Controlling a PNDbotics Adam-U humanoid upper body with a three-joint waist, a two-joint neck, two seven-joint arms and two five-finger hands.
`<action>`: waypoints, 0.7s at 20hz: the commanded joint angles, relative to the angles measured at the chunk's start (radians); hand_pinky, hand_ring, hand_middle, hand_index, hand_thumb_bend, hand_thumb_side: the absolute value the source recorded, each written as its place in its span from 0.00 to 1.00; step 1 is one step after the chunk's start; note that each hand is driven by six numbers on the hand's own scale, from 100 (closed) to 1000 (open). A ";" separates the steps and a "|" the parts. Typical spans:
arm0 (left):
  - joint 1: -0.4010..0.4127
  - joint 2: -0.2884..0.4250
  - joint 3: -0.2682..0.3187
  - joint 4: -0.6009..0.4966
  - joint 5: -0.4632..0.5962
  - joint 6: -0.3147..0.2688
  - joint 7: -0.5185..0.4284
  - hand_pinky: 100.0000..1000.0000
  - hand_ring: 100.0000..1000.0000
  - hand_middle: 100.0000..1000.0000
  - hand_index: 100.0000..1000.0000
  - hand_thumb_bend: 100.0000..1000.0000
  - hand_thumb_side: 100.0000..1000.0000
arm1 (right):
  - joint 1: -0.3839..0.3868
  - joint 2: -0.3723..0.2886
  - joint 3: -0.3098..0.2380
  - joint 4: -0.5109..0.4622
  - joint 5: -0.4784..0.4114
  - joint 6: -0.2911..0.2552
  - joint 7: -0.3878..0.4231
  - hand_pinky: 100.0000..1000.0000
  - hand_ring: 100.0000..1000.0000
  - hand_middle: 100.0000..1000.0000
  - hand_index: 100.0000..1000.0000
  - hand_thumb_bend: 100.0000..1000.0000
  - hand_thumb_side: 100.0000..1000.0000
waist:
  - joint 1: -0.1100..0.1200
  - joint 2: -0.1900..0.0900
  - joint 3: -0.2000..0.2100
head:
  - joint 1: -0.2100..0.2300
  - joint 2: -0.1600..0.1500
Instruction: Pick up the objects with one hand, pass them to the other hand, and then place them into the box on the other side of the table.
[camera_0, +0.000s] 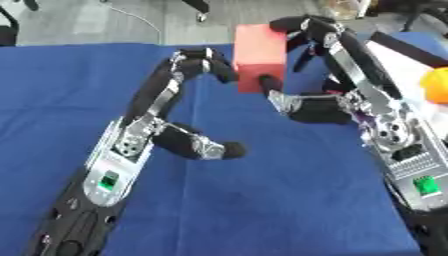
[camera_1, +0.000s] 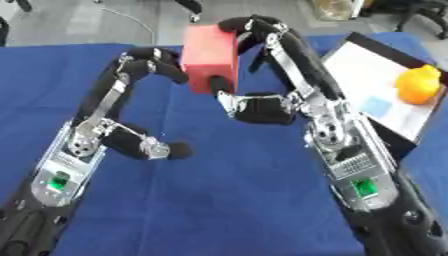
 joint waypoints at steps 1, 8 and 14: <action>-0.013 -0.006 0.023 -0.002 -0.019 0.007 -0.008 0.79 0.51 0.49 0.67 0.73 0.45 | -0.013 -0.008 -0.013 -0.021 0.018 -0.009 0.002 0.43 0.58 0.10 0.27 0.00 0.00 | -0.016 -0.027 0.000 | -0.004 -0.002; 0.017 -0.008 0.082 0.046 -0.090 0.047 0.031 0.80 0.51 0.49 0.67 0.73 0.44 | -0.006 -0.009 -0.044 -0.028 0.019 0.008 -0.028 0.43 0.58 0.10 0.27 0.00 0.00 | -0.016 -0.027 -0.002 | -0.007 -0.002; 0.090 0.025 0.154 0.119 -0.115 0.091 0.087 0.81 0.50 0.48 0.65 0.72 0.45 | -0.009 -0.082 -0.117 -0.060 0.058 0.054 -0.077 0.45 0.57 0.11 0.27 0.00 0.00 | -0.009 -0.027 -0.006 | -0.057 -0.002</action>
